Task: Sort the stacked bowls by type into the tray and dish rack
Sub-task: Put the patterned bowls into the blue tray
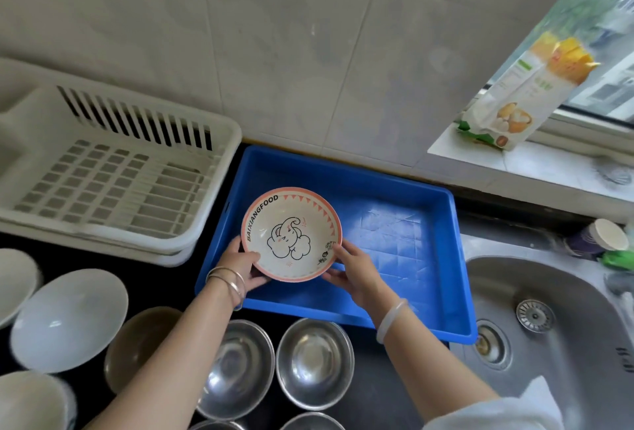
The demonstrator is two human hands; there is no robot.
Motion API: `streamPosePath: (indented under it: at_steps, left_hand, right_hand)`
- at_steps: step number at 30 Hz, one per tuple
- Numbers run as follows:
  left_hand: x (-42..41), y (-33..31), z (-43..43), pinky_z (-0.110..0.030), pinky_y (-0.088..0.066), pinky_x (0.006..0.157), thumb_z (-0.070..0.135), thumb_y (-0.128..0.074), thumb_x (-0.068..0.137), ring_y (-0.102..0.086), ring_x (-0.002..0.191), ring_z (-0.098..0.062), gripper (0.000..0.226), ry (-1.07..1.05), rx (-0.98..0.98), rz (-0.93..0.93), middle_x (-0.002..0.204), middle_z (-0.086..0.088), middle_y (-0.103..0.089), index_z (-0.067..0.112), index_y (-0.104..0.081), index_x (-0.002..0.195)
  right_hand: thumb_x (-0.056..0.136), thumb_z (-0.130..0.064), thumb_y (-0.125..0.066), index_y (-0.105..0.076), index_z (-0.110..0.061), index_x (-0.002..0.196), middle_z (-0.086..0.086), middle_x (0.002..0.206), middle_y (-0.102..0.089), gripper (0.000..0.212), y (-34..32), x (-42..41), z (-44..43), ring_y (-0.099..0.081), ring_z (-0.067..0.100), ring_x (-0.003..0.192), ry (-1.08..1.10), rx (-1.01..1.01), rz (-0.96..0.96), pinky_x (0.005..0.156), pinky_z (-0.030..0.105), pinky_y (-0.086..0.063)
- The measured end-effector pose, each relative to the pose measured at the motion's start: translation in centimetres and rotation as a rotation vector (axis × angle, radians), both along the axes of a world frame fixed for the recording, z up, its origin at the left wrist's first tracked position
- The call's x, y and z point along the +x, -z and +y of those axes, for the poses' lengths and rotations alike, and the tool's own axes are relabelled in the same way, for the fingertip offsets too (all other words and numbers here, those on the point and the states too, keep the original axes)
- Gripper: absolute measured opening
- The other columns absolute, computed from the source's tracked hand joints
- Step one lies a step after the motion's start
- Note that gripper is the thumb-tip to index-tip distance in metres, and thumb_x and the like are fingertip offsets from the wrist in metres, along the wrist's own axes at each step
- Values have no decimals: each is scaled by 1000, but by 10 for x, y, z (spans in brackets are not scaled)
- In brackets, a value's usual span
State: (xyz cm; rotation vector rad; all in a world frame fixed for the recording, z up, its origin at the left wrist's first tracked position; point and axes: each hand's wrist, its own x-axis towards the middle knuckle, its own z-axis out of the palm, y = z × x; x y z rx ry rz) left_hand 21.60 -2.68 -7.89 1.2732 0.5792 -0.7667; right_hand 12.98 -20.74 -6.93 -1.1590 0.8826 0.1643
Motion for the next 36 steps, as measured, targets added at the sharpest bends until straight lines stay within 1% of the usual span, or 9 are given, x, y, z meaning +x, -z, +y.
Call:
streamPosePath:
  at_steps: [5, 9, 13, 18, 24, 27, 30, 33, 36]
  left_hand:
    - [2, 4, -7, -42, -44, 93, -3, -42, 92, -48, 123, -34, 41, -139, -59, 9, 134, -19, -49, 6, -44, 132]
    - [7, 3, -13, -40, -46, 90, 6, -43, 95, -52, 107, -28, 36, -201, -151, 20, 119, -14, -54, 6, -46, 130]
    - [11, 4, -18, -37, -46, 88, 10, -45, 95, -53, 106, -27, 34, -259, -156, -20, 114, -14, -55, 5, -48, 128]
    - [17, 6, -25, -35, -45, 88, 11, -46, 95, -53, 105, -28, 31, -281, -141, -78, 112, -12, -56, 5, -52, 125]
    - [16, 11, -29, -35, -46, 86, 12, -47, 94, -54, 104, -27, 31, -302, -87, -122, 111, -12, -57, 5, -53, 124]
    - [13, 10, -30, -35, -47, 85, 8, -49, 93, -55, 106, -30, 31, -324, -37, -173, 110, -15, -58, 1, -54, 122]
    - [6, 6, -31, -35, -47, 91, -1, -50, 90, -55, 115, -30, 37, -336, -10, -230, 124, -21, -57, -1, -52, 126]
    - [-3, 0, -30, -32, -44, 95, -5, -49, 89, -52, 121, -27, 43, -320, -26, -255, 133, -19, -53, 2, -47, 132]
    - [-14, -11, -30, -26, -49, 89, -3, -48, 90, -52, 116, -25, 46, -285, -46, -234, 130, -18, -53, 1, -42, 135]
  right_hand:
    - [98, -17, -46, -53, -15, 130, 9, 99, -66, 33, 4, 12, 8, -71, 22, 68, 64, 36, -54, 63, 27, -59]
    - [98, -16, -48, -49, -14, 133, 13, 105, -65, 36, 4, 30, 15, -71, 25, 71, 128, 48, -64, 66, 29, -61]
    - [98, -16, -48, -48, -16, 133, 13, 104, -65, 35, 3, 44, 19, -71, 24, 69, 169, 56, -65, 63, 28, -61]
    - [97, -15, -48, -46, -14, 134, 16, 111, -63, 37, 4, 52, 17, -70, 30, 77, 192, 61, -55, 63, 31, -61]
    - [97, -15, -50, -49, -17, 129, 13, 107, -65, 33, 6, 52, 15, -71, 29, 77, 213, 89, -63, 65, 31, -61]
    - [98, -18, -46, -51, -20, 125, 9, 106, -66, 27, 5, 50, 18, -70, 24, 75, 208, 62, -52, 64, 27, -60]
    - [99, -22, -42, -56, -15, 122, 9, 110, -65, 27, 1, 48, 20, -66, 21, 76, 157, -23, -46, 67, 26, -59]
    - [99, -25, -41, -60, -13, 119, 9, 111, -65, 31, -5, 42, 20, -65, 21, 83, 88, -95, -55, 69, 26, -57]
    - [98, -30, -42, -62, -16, 108, 5, 108, -63, 26, -15, 32, 18, -65, 27, 92, 36, -106, -55, 71, 27, -55]
